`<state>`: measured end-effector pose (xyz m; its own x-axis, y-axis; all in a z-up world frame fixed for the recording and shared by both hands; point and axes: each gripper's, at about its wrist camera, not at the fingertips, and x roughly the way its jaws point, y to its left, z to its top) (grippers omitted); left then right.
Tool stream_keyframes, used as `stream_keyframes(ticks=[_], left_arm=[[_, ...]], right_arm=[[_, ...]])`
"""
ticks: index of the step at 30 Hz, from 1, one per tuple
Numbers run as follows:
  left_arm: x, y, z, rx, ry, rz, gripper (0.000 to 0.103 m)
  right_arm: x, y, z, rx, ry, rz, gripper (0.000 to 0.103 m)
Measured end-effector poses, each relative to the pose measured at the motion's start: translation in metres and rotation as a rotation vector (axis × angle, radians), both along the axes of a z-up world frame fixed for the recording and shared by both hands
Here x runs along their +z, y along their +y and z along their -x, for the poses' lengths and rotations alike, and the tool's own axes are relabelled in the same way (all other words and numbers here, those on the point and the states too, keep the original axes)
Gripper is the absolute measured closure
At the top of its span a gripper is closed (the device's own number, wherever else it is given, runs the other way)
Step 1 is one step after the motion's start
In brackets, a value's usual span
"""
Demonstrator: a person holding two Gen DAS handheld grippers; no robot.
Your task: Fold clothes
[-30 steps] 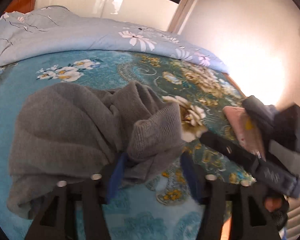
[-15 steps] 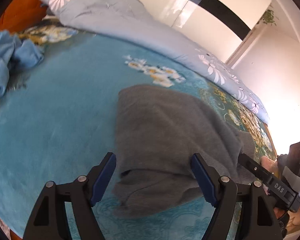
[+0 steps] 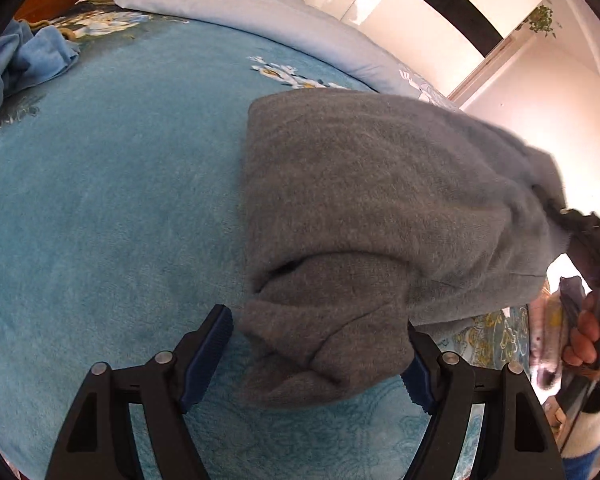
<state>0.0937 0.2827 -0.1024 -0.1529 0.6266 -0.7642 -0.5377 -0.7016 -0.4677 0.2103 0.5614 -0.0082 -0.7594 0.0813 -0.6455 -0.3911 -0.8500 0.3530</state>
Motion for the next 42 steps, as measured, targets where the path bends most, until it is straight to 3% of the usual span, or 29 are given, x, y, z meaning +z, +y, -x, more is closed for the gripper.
stream_keyframes(ticks=[2, 5, 8, 10, 12, 15, 18, 20, 24, 29, 31, 33, 36, 38, 42], left_arm=[[-0.001, -0.001, 0.000, -0.005, -0.001, 0.001, 0.023], [0.000, -0.004, -0.003, -0.026, -0.003, -0.005, 0.023], [0.005, -0.009, -0.006, -0.056, -0.008, -0.031, 0.023], [0.015, -0.017, -0.010, -0.078, -0.006, -0.082, 0.023], [0.027, -0.028, -0.010, -0.074, 0.001, -0.147, 0.023], [0.040, -0.037, 0.003, -0.016, -0.001, -0.226, 0.014], [0.031, -0.018, 0.029, -0.004, -0.034, -0.197, 0.010], [0.014, -0.004, 0.052, -0.016, -0.111, -0.170, 0.010], [-0.018, 0.009, 0.072, -0.036, -0.308, -0.227, 0.010], [-0.020, 0.013, 0.078, -0.068, -0.307, -0.266, 0.011], [-0.019, 0.013, 0.078, -0.071, -0.303, -0.283, 0.019], [-0.019, 0.013, 0.076, -0.073, -0.297, -0.297, 0.041], [-0.006, 0.010, 0.070, -0.079, -0.254, -0.283, 0.066], [0.009, 0.008, 0.062, -0.092, -0.209, -0.273, 0.071], [0.047, -0.002, 0.039, -0.133, -0.115, -0.264, 0.072]], right_arm=[[-0.029, 0.012, 0.005, -0.028, -0.077, 0.053, 0.094], [-0.059, 0.018, 0.001, -0.061, -0.110, 0.104, 0.091], [-0.056, 0.017, -0.005, -0.066, -0.084, 0.104, 0.085], [-0.049, 0.015, -0.012, -0.063, -0.065, 0.090, 0.075], [-0.044, 0.014, -0.021, -0.059, -0.034, 0.091, 0.049], [-0.058, 0.026, -0.036, -0.058, 0.001, 0.207, 0.030], [-0.087, 0.042, -0.042, -0.068, -0.008, 0.391, 0.030], [-0.098, 0.048, -0.041, -0.055, 0.030, 0.482, 0.030], [-0.103, 0.051, -0.022, -0.028, 0.041, 0.507, 0.030], [-0.100, 0.045, 0.007, -0.005, 0.013, 0.493, 0.034], [-0.096, 0.037, 0.014, -0.003, -0.013, 0.457, 0.044], [-0.090, 0.032, 0.013, -0.011, -0.027, 0.425, 0.062], [-0.079, 0.026, 0.009, -0.011, -0.026, 0.410, 0.072], [-0.068, 0.019, 0.005, 0.001, -0.012, 0.400, 0.074], [-0.035, 0.005, -0.013, 0.054, 0.031, 0.364, 0.075]])
